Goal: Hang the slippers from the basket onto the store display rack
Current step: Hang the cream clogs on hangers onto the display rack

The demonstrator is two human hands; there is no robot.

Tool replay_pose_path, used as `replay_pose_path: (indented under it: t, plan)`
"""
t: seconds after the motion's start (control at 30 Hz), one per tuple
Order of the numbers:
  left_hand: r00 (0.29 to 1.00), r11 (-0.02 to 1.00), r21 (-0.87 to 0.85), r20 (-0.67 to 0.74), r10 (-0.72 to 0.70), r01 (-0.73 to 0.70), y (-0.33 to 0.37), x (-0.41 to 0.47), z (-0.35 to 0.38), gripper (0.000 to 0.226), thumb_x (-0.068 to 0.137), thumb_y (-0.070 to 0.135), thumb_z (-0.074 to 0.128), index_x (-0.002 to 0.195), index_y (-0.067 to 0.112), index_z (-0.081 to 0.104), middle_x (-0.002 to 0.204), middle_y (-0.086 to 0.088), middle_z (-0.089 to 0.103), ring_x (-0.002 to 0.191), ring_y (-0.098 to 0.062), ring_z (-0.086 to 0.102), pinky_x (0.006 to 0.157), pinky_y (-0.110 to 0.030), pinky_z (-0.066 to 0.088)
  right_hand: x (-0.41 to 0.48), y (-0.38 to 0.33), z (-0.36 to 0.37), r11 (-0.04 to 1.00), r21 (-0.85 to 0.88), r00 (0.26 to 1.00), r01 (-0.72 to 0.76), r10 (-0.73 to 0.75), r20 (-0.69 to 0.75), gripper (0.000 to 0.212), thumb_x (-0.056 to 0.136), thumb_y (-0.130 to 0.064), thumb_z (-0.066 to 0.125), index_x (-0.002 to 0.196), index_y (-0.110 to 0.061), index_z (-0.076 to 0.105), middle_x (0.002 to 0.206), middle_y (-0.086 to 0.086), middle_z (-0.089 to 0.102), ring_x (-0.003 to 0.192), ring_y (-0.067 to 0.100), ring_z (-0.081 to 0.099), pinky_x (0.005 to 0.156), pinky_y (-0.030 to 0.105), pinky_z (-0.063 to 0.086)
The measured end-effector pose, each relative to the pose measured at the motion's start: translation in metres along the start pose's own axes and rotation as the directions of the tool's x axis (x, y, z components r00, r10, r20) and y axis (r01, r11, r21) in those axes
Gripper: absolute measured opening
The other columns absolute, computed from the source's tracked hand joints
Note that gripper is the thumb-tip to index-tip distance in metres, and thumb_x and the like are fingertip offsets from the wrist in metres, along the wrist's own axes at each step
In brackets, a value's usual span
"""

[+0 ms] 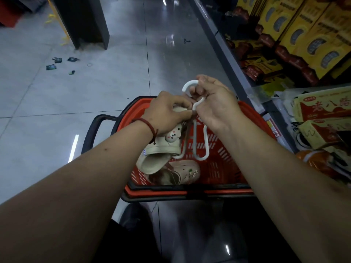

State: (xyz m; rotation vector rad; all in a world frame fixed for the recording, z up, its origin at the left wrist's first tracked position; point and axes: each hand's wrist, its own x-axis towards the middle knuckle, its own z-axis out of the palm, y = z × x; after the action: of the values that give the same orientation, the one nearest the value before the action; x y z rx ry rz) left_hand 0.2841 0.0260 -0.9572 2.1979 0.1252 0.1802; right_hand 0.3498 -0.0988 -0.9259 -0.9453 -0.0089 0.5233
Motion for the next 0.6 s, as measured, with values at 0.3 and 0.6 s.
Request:
replay_pose_path:
  t: [0.3,0.6]
  plan:
    - [0.923,0.85,0.426,0.076,-0.376,0.311,-0.031,-0.015,-0.011,0.02,0.086,0.066,0.046,0.094,0.049,0.055,0.121,-0.012,0.042,0.118,-0.04,0.043,0.105,-0.054,0.039,0.017,0.048,-0.054,0.5,-0.787,0.929,-0.361,0.271,-0.254,0.006,0.097,-0.016,0.057,0.097,-0.013,0.062,0.078,0.004,0.062,0.073,0.02,0.061,0.075,0.036,0.055]
    - [0.879,0.753,0.529,0.028,-0.475,0.39,-0.05,0.002,-0.009,0.035,0.102,0.049,0.041,0.135,0.039,0.049,0.145,-0.019,0.029,0.131,-0.042,0.033,0.111,-0.053,0.025,0.037,0.137,-0.117,-0.051,-0.853,0.692,-0.519,0.561,-0.454,0.019,0.095,-0.011,0.062,0.113,-0.007,0.064,0.1,0.019,0.069,0.067,0.03,0.064,0.075,0.051,0.058]
